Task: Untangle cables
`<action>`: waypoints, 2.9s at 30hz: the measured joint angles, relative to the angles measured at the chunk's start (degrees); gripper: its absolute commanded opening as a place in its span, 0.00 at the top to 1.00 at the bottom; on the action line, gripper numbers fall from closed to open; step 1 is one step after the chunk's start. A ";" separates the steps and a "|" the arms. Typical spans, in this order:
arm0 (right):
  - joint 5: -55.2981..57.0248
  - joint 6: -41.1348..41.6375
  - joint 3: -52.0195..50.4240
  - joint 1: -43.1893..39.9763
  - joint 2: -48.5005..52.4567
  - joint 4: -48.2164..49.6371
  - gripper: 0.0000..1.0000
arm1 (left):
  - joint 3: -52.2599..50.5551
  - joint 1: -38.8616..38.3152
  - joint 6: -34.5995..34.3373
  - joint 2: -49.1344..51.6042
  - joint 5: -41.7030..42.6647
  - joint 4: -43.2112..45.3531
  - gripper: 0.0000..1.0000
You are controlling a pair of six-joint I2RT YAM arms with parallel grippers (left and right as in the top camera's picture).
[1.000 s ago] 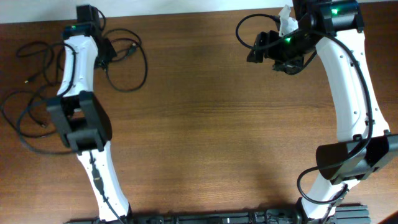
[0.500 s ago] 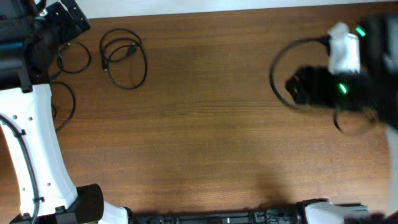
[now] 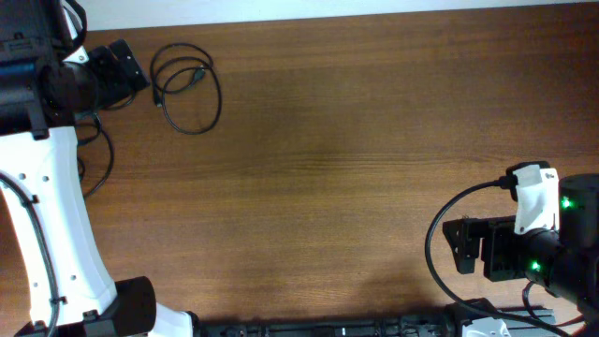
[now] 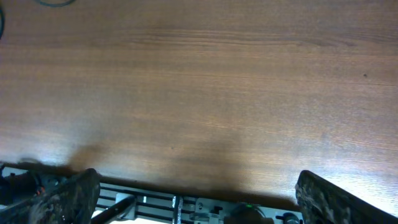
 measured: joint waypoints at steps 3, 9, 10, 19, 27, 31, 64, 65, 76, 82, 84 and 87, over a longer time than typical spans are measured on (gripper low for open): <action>0.57 -2.08 -0.81 0.00 0.00 0.00 0.02 | 0.00 0.00 -0.02 0.00 0.00 -0.02 0.01; 3.61 -6.97 -29.79 0.00 -25.07 25.44 0.02 | 0.00 0.00 0.00 0.00 0.17 -0.02 0.01; 3.80 -8.31 -35.98 0.00 -32.13 29.57 0.02 | 0.04 0.00 0.00 -0.02 0.20 0.02 0.01; 3.85 -10.45 -72.39 0.00 -52.50 68.83 0.02 | 0.00 0.00 -0.02 -0.02 0.22 -0.11 0.01; 5.62 -10.45 -92.41 -2.80 -52.57 95.76 0.02 | 0.00 0.00 0.00 0.00 0.20 -0.04 0.01; 6.47 -10.43 -92.41 -3.54 -52.57 92.87 0.01 | 0.00 0.00 0.00 0.00 0.22 -0.04 0.01; 7.30 -10.45 -92.41 -6.82 -52.57 92.74 0.02 | 0.00 0.00 0.00 0.00 0.22 -0.04 0.01; 7.30 -10.43 -92.41 -6.82 -52.57 92.74 0.02 | 0.00 0.00 0.00 0.00 0.20 -0.04 0.01; 7.58 -10.43 -92.39 -6.82 -52.57 92.70 0.01 | -47.78 0.26 0.00 -33.62 -5.05 8.04 0.01; 7.76 -10.45 -92.39 -6.82 -52.61 92.70 0.02 | -74.05 0.31 21.38 -68.08 5.29 28.11 0.01; 7.76 -10.43 -92.39 -6.82 -52.61 92.70 0.02 | -80.72 0.31 28.33 -71.60 9.46 33.64 0.01; 7.76 -10.40 -92.39 -6.82 -52.63 92.72 0.02 | -93.04 0.31 30.75 -75.08 12.85 51.56 0.01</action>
